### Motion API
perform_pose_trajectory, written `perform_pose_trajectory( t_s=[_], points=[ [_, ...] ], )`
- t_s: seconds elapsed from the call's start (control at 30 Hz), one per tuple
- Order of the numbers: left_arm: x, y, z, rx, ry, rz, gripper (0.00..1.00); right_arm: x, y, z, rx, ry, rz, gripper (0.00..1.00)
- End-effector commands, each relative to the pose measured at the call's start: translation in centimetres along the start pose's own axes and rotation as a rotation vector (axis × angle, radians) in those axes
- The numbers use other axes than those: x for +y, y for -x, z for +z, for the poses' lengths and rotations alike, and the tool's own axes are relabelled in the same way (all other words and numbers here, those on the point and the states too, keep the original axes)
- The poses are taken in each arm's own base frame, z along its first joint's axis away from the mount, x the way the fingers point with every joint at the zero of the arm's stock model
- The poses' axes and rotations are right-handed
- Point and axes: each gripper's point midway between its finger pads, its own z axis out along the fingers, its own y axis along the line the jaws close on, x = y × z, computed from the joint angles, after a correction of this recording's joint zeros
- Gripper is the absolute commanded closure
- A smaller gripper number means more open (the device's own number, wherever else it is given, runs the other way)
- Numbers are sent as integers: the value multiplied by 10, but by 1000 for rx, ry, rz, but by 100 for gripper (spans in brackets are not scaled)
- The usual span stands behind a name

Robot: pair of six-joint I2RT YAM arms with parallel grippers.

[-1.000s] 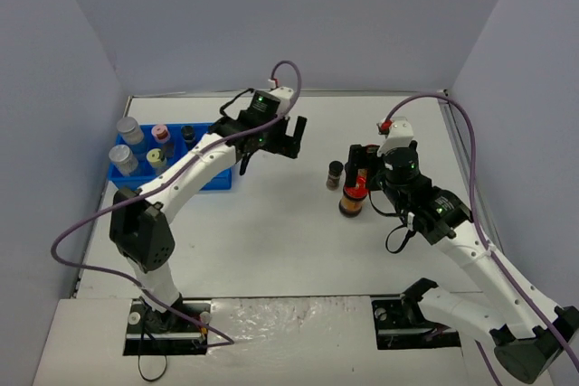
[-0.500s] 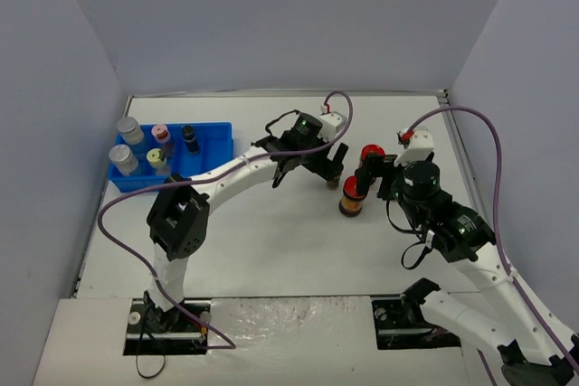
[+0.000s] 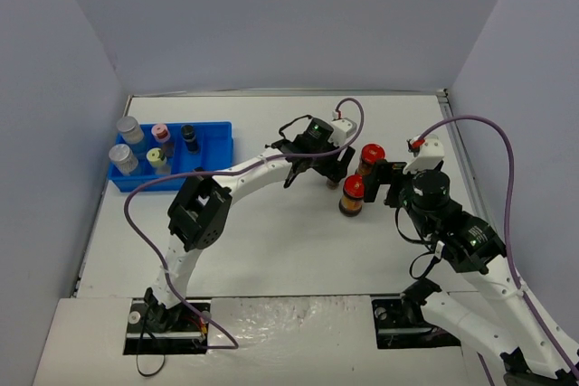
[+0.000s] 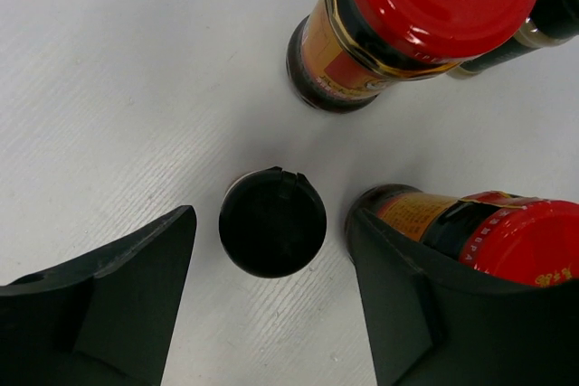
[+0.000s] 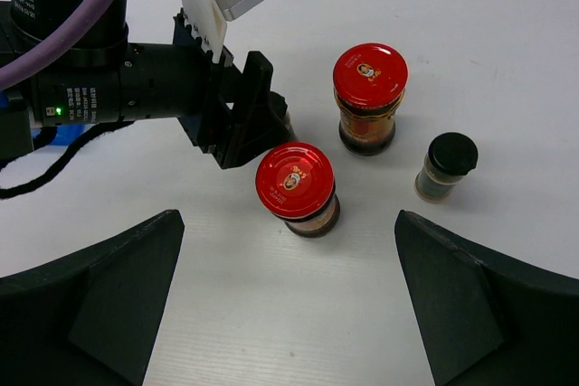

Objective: Organize the condiment bottles

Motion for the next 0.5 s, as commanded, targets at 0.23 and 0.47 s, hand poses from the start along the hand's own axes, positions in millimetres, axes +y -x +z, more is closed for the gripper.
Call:
perform_pose_trajectory(
  t_s=[0.23,0.47],
  points=[
    [-2,55,-19,-163,44,18,70,-7,13,-5,-56,-36,31,0],
    [-1,59,-44,-185,72,6,81,-8,10,-3,-48,-41,32,0]
  ],
)
